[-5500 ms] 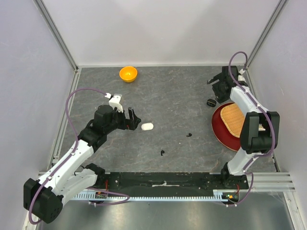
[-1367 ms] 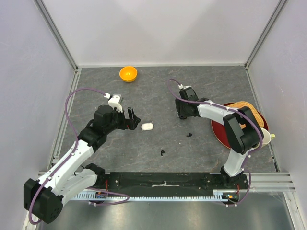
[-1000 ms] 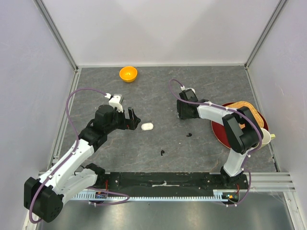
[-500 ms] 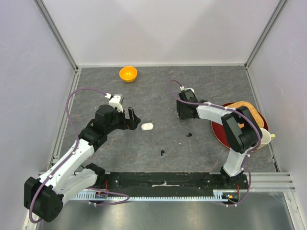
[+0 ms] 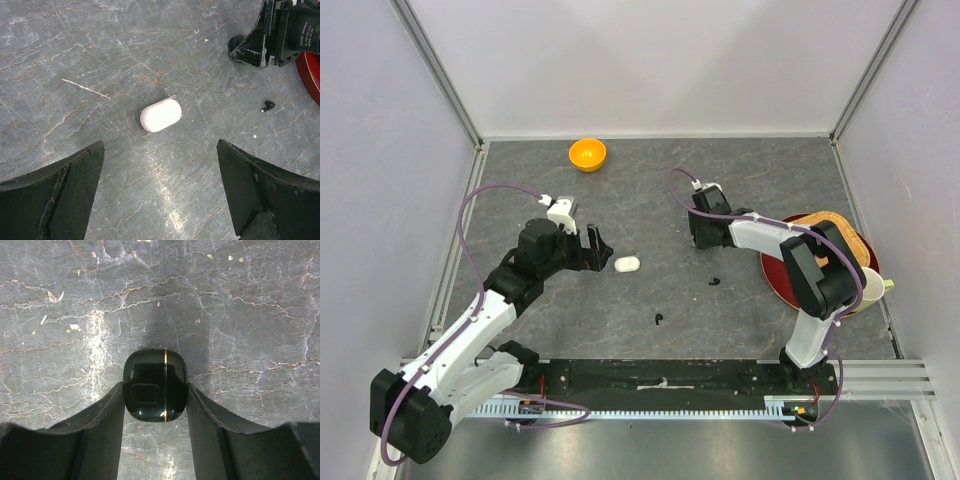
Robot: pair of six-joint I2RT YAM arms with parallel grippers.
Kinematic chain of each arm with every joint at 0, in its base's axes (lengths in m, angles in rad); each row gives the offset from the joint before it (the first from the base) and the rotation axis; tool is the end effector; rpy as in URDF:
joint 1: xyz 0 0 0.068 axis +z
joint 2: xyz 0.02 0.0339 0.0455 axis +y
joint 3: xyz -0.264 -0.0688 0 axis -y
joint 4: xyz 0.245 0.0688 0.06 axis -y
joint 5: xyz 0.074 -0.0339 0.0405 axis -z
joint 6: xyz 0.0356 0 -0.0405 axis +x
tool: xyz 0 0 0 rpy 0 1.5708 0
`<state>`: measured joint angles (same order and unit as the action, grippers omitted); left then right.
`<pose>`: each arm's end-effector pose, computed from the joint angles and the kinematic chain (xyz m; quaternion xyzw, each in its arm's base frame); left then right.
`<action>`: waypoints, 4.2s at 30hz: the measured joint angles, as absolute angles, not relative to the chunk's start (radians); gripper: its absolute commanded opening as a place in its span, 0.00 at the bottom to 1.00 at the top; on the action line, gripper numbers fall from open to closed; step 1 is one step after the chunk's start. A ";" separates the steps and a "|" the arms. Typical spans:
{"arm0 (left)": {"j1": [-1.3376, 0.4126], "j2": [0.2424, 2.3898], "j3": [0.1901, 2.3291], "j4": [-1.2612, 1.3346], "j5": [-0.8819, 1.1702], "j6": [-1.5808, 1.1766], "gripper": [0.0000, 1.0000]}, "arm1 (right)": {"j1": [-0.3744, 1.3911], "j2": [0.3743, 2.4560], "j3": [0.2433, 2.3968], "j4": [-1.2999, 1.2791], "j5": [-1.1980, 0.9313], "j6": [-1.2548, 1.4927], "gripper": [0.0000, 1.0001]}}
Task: Insert the wireless bluetooth earbuds into the charging case
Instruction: Pick up the charging case at the center of the board.
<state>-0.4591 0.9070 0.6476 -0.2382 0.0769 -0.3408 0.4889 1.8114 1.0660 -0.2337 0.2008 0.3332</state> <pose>0.1832 -0.0936 0.2643 0.0704 0.8562 -0.2293 0.4577 0.3250 0.1649 0.1574 -0.0449 0.9511 0.0280 0.3042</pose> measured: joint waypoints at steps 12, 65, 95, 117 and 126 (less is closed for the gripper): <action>-0.459 0.776 0.614 -0.189 0.078 -0.342 1.00 | 0.489 1.668 1.027 -0.205 -0.003 0.217 0.04; -0.542 1.103 0.782 0.066 0.645 -0.565 0.87 | 0.853 1.045 0.724 0.088 -0.268 -0.487 0.00; -0.574 1.180 0.759 0.128 0.683 -0.625 0.15 | 0.926 1.100 0.730 0.141 -0.172 -0.500 0.00; -0.574 1.089 0.749 0.023 0.547 -0.514 0.02 | 0.933 1.000 0.688 0.233 -0.083 -0.393 0.98; -0.559 0.920 0.723 0.006 0.381 -0.422 0.02 | 0.928 0.928 0.628 0.254 0.157 -0.148 0.98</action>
<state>-0.5591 0.9199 0.7231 0.0055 0.3805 -0.4225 0.9279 0.9279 0.6281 0.2543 0.1566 -0.1482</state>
